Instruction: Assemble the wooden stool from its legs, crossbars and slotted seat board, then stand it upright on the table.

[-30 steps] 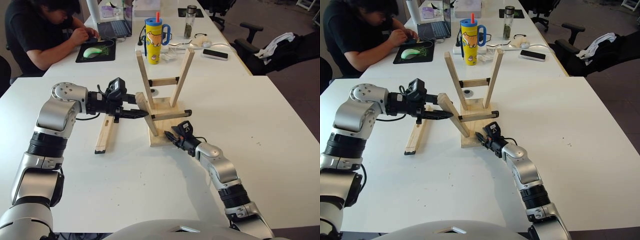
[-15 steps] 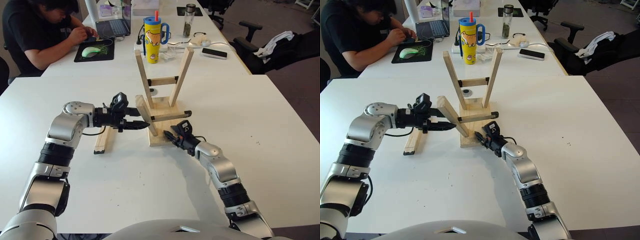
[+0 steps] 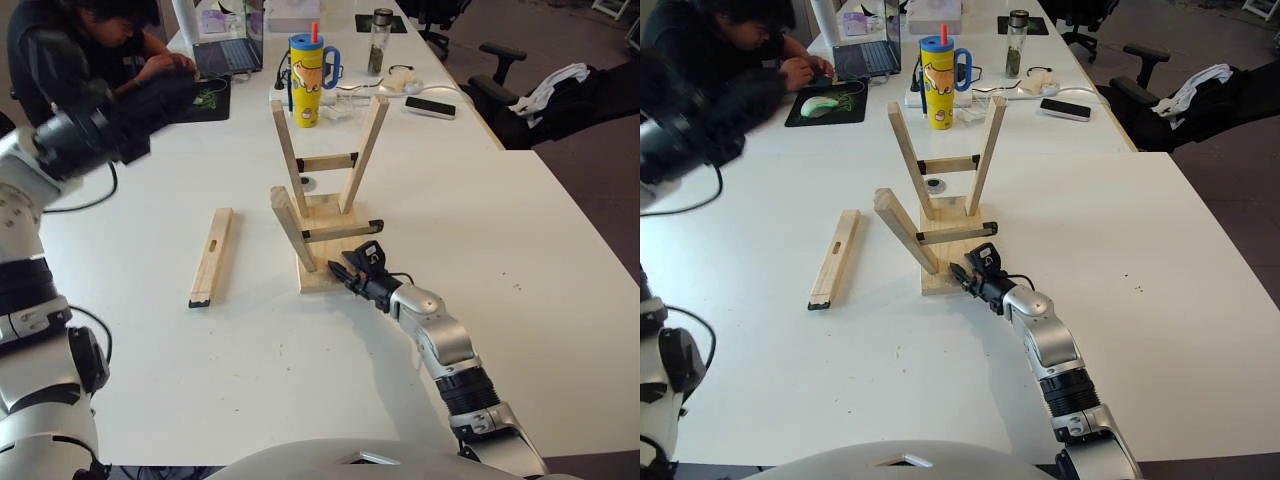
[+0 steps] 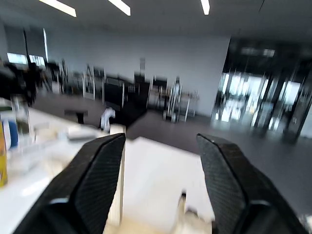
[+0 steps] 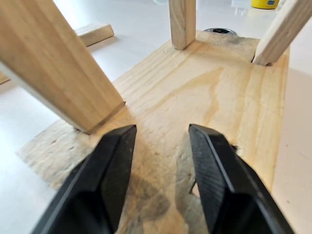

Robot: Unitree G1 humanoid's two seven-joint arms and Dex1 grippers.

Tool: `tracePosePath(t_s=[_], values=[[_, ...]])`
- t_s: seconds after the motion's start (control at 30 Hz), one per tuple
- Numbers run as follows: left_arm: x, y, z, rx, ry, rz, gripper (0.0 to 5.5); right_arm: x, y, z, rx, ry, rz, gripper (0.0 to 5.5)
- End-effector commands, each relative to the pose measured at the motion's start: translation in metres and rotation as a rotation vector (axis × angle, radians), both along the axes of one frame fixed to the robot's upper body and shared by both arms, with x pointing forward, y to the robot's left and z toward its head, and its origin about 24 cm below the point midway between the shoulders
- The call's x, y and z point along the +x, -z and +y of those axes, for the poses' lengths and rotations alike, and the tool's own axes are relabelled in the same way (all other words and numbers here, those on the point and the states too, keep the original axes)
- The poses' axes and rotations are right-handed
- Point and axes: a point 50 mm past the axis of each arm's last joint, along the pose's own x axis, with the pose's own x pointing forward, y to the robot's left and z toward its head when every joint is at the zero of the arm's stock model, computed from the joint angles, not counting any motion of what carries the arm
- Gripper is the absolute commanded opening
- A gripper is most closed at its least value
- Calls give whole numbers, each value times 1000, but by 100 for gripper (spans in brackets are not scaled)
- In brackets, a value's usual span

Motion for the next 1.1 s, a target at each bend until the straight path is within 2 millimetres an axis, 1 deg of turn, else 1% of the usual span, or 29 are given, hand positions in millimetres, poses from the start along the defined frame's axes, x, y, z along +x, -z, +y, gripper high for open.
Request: tracePosePath(t_s=[0.03,0.1,0.13,0.2,0.27,0.3,0.33,0.37,0.47,0.5,0.53,0.6,0.63,0.67,0.7,0.73,0.77,0.8,0.83,0.87,0.9,1.0,1.03,1.1], values=[[-6,4,-49,-153,96,40,191,-16,35,-2,-59,4,173,200],[-7,8,-67,-179,89,52,156,-16,36,0,-58,-4,174,200],[-7,11,-74,-158,59,47,143,-16,37,1,-59,-8,175,200],[-5,19,-82,-136,25,62,112,-16,37,2,-62,-13,175,200],[-5,36,-89,-70,4,89,82,-15,38,4,-60,-12,175,200],[-6,39,-91,-69,6,91,66,-15,38,4,-61,-13,176,200],[-7,38,-92,-73,8,82,52,-15,39,5,-62,-15,177,200],[-8,33,-92,-93,11,63,33,-15,39,5,-63,-16,178,200],[-8,6,-86,-184,1,-4,1,-16,42,5,-70,-19,183,200],[-7,3,-85,-190,-6,-10,1,-17,42,4,-70,-16,185,200],[-4,5,-87,-166,-17,0,1,-18,43,4,-71,-14,187,200],[5,30,-96,-74,-74,99,1,-19,44,4,-72,-14,191,200],[9,57,-103,30,-112,184,1,-19,44,5,-74,-16,193,200],[11,88,-108,141,-154,276,1,-19,44,5,-74,-19,193,200],[7,118,-112,247,-166,355,1,-19,44,5,-75,-20,194,200],[0,153,-114,358,-176,452,1,-19,44,6,-77,-23,194,200],[-7,180,-113,445,-206,519,1,-18,44,6,-78,-25,195,200],[-11,193,-111,477,-225,556,1,-17,44,7,-83,-28,195,200],[-10,197,-108,486,-265,558,1,-17,44,6,-89,-30,196,200],[-5,190,-105,464,-295,523,1,-16,44,5,-93,-31,197,200],[1,177,-104,412,-321,476,1,-16,44,4,-96,-31,198,200],[22,127,-97,214,-401,300,1,-16,45,3,-101,-32,201,200],[24,114,-94,172,-423,249,20,-17,45,3,-102,-34,201,200],[27,102,-85,113,-492,203,41,-16,46,3,-105,-37,199,200]])
